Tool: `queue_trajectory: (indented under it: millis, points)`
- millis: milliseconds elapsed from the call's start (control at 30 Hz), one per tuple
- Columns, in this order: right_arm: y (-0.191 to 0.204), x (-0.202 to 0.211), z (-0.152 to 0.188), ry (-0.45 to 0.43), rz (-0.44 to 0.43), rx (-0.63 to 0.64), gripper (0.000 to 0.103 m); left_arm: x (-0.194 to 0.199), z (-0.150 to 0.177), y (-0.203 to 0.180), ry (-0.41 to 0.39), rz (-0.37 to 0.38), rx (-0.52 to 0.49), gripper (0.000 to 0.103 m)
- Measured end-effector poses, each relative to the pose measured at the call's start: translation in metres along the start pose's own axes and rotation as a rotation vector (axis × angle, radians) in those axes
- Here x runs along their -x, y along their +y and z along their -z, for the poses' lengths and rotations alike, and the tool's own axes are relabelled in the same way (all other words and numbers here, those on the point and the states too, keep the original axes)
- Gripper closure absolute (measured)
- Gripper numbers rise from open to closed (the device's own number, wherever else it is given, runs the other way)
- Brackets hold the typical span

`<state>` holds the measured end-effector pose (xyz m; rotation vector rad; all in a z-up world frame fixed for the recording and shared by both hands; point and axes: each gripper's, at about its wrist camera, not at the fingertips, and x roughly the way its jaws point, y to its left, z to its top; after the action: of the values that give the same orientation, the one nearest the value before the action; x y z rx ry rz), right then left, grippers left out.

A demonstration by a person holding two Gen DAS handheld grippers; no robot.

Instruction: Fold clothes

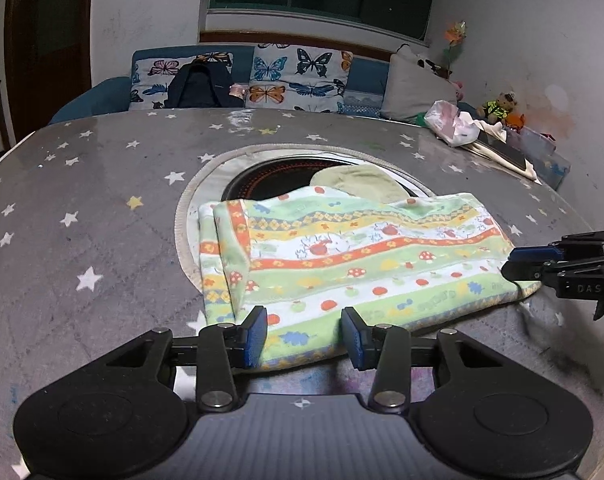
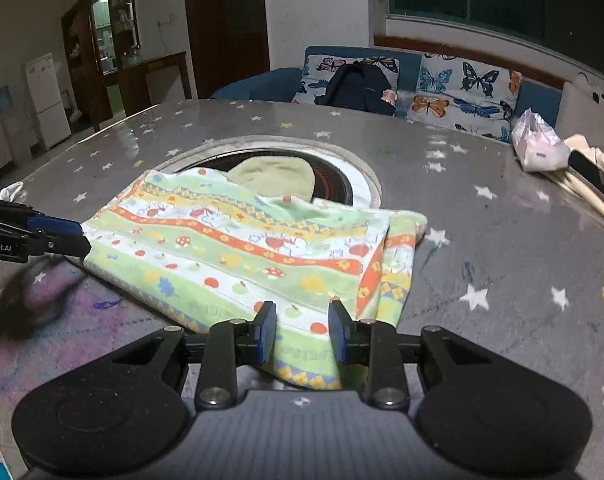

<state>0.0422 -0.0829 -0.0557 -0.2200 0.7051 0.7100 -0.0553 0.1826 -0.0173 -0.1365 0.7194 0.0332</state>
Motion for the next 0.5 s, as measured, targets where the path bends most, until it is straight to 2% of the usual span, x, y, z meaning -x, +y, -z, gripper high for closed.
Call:
queue_trajectory:
  millis: [100,167,300,500]
  points:
    - [0.001,0.003,-0.012,-0.020,0.010,0.023,0.072,-0.004,-0.014,-0.001,-0.012,-0.008,-0.017,0.059]
    - [0.001,0.000,-0.020,-0.028,0.018,0.031,0.067,-0.010,-0.024,-0.001,-0.018,-0.010,-0.022,0.059]
    - [-0.004,-0.017,-0.035,-0.029,0.020,0.026,0.067,-0.026,-0.044,0.002,-0.018,-0.007,-0.025,0.059]
    - [-0.017,-0.046,-0.043,-0.005,0.025,-0.004,0.067,-0.051,-0.049,0.010,0.022,-0.032,-0.011,0.059]
